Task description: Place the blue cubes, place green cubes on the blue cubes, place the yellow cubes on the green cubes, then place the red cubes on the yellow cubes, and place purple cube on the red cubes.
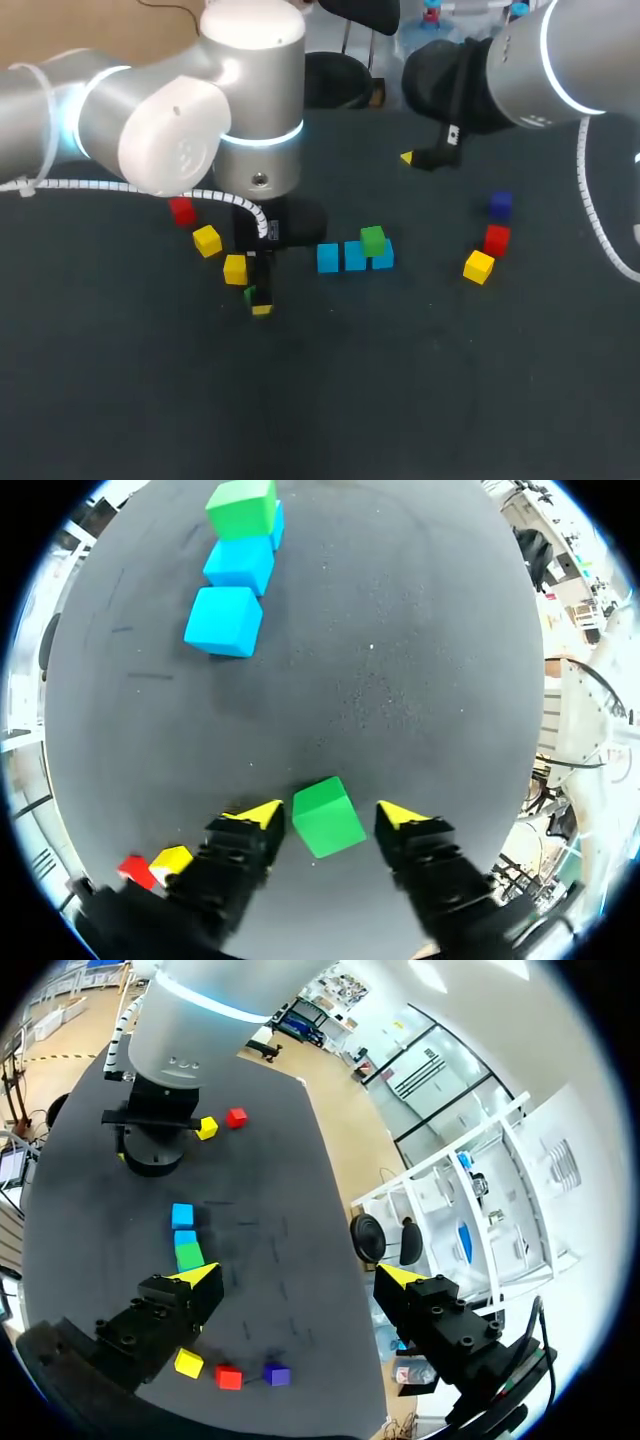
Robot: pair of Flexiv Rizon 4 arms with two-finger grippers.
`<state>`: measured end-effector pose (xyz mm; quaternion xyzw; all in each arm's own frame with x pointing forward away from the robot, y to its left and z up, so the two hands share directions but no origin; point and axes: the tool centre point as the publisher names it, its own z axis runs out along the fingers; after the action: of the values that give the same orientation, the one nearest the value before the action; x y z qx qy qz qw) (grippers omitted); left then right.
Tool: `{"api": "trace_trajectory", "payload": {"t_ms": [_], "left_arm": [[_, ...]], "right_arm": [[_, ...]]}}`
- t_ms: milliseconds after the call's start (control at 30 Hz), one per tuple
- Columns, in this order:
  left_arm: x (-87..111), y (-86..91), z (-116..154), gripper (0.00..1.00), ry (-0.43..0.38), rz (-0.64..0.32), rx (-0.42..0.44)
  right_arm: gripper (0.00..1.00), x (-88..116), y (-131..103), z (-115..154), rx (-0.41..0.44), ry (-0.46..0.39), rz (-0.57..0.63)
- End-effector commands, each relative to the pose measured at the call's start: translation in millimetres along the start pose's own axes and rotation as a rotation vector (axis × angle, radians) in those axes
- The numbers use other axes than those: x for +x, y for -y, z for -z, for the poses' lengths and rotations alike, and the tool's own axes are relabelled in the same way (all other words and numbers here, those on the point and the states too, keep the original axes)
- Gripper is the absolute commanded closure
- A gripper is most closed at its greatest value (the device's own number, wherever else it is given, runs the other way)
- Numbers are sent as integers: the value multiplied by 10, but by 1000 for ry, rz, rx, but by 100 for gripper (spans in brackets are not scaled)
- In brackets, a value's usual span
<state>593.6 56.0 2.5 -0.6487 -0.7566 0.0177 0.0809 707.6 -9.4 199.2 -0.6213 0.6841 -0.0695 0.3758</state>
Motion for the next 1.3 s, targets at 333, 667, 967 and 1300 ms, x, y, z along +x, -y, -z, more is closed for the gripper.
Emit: {"api": "trace_trajectory", "payload": {"t_ms": [333,667,967,1300], "left_arm": [[-32,6,46,100,7,-25,-13],[-125,24,219,100,41,-118,-40],[-313,-30,433,100,-28,-273,-10],[-691,-117,519,100,-51,-365,25]], "right_arm": [[0,8,-33,-6,67,3,-2],[0,8,-33,-6,67,3,-2],[0,8,-33,-6,67,3,-2],[0,8,-33,-6,67,3,-2]]}}
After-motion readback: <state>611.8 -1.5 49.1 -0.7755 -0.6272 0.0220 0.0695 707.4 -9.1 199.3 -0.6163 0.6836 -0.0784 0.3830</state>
